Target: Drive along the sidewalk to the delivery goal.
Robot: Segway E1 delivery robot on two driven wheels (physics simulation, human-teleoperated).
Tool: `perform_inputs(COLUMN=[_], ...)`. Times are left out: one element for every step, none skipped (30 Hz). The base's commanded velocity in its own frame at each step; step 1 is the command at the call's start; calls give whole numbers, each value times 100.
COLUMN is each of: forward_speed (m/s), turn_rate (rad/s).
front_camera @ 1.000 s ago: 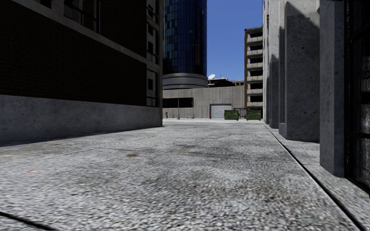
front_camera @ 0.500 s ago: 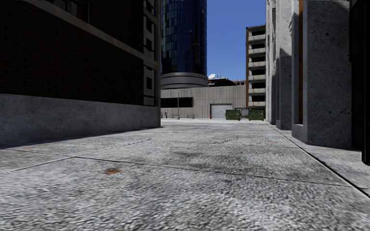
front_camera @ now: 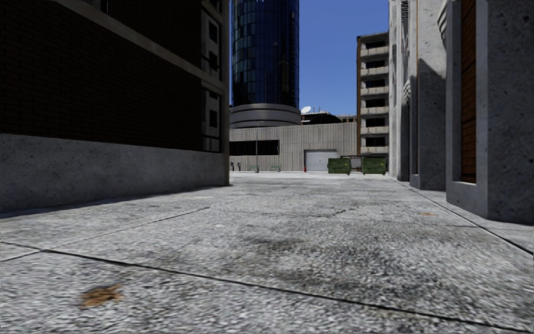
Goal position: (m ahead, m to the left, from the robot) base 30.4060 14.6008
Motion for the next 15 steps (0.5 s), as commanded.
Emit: perform_inputs(forward_speed=[200,200,200,200,200,200,200,200,200,200,200,200,200,200,200], turn_rate=[0,0,0,0,0,0,0,0,0,0,0,0,0,0,0])
